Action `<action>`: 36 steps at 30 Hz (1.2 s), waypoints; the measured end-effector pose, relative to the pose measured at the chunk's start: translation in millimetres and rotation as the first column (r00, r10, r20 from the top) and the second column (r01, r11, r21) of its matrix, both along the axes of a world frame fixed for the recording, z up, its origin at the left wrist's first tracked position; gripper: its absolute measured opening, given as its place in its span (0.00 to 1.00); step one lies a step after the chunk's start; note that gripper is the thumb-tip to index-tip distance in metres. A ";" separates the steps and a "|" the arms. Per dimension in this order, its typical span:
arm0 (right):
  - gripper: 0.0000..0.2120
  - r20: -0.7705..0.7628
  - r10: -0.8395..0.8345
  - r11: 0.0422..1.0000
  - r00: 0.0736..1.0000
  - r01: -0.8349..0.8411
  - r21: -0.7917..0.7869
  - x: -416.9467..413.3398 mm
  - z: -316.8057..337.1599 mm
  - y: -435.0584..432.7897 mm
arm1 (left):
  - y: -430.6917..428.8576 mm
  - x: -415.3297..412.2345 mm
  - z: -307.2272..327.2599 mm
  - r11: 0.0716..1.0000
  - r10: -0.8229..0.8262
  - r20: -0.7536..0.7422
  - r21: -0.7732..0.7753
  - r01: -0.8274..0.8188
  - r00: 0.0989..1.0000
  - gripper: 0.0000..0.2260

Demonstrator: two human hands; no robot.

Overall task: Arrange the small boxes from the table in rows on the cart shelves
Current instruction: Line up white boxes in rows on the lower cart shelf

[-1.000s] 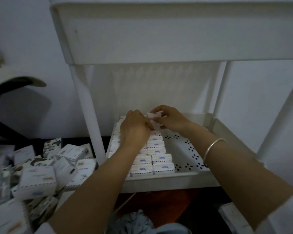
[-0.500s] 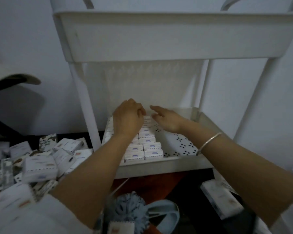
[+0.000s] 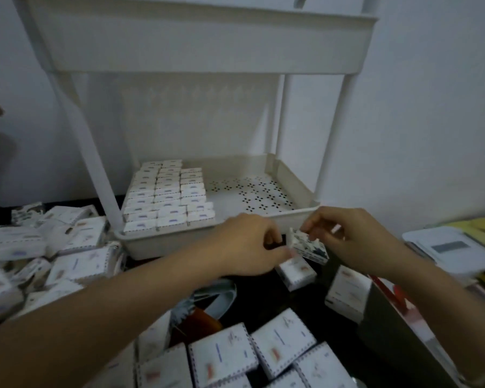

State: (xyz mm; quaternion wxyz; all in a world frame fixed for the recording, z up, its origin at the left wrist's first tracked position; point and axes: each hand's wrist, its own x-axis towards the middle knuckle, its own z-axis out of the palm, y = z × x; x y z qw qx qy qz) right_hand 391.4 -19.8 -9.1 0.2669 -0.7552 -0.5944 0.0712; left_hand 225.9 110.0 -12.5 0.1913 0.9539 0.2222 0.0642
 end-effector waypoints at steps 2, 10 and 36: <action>0.10 0.041 -0.059 0.996 0.997 0.061 -0.066 4.4 -9.5 -16.0 | -12.8 11.6 -12.3 0.999 -0.045 -0.068 0.012 0.046 0.997 0.23; 0.19 0.256 -0.203 0.930 0.945 0.268 -0.251 8.6 -30.1 -64.8 | -17.7 16.0 -30.5 0.995 0.072 -0.229 0.082 -0.055 0.971 0.29; 0.17 -0.637 0.129 0.983 0.760 -0.014 0.183 -38.7 -20.5 10.3 | 11.4 -45.6 4.9 0.642 0.620 0.426 -0.758 -0.114 0.659 0.29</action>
